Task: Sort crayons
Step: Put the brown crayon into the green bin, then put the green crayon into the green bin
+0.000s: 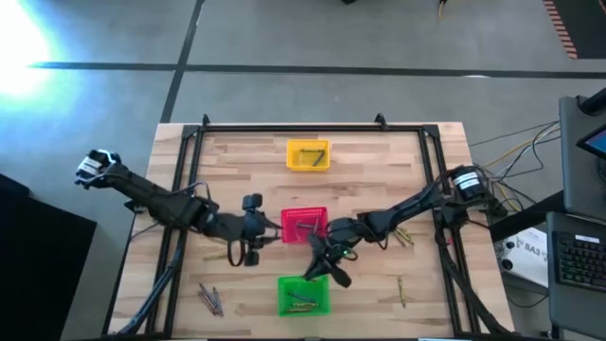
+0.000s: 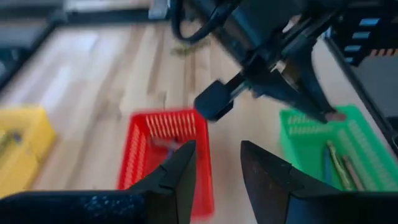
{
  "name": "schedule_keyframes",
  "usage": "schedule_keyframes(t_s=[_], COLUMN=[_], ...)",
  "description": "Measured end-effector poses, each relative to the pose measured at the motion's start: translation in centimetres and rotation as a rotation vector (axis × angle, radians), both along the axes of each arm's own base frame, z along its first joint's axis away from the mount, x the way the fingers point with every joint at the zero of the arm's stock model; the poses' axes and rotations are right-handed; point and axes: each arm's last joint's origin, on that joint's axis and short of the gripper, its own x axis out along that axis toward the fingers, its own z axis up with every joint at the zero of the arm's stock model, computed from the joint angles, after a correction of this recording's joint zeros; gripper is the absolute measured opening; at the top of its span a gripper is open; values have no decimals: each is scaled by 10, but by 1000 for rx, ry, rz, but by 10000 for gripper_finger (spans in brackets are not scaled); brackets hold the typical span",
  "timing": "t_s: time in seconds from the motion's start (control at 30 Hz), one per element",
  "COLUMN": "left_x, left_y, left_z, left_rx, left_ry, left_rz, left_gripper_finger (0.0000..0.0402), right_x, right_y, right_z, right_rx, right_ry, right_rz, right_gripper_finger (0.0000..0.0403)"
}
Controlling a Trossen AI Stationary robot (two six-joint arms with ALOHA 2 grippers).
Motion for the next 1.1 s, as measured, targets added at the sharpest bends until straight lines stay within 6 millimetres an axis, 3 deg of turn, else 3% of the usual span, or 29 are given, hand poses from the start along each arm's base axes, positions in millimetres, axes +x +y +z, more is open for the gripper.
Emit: schedule_keyframes(t_s=[0.23, 0.43, 0.57, 0.7, 0.93, 1.1], left_x=[-15, -21, -15, -10, -6, -4], left_y=[-3, -9, -18, -26, -39, -42], left_z=[-16, -37, -51, -67, -82, -84], left_rx=[-115, -138, -123, -109, -99, -36], left_ry=[178, 295, 319, 358, 394, 308], left_rz=[148, 303, 320, 332, 345, 393], left_gripper_finger=[109, 109, 109, 109, 109, 109], right_x=[16, 14, 7, -17, -83, -134], right_y=[25, 39, 37, 37, 39, 17], right_z=[-4, 7, 11, 22, 56, 51], right_rx=[8, -73, -172, -326, -461, -498], right_ry=[6, -2, 136, 239, 332, 474], right_rz=[49, 22, -171, -365, -576, -829], right_gripper_finger=[31, 109, 156, 173, 163, 145])
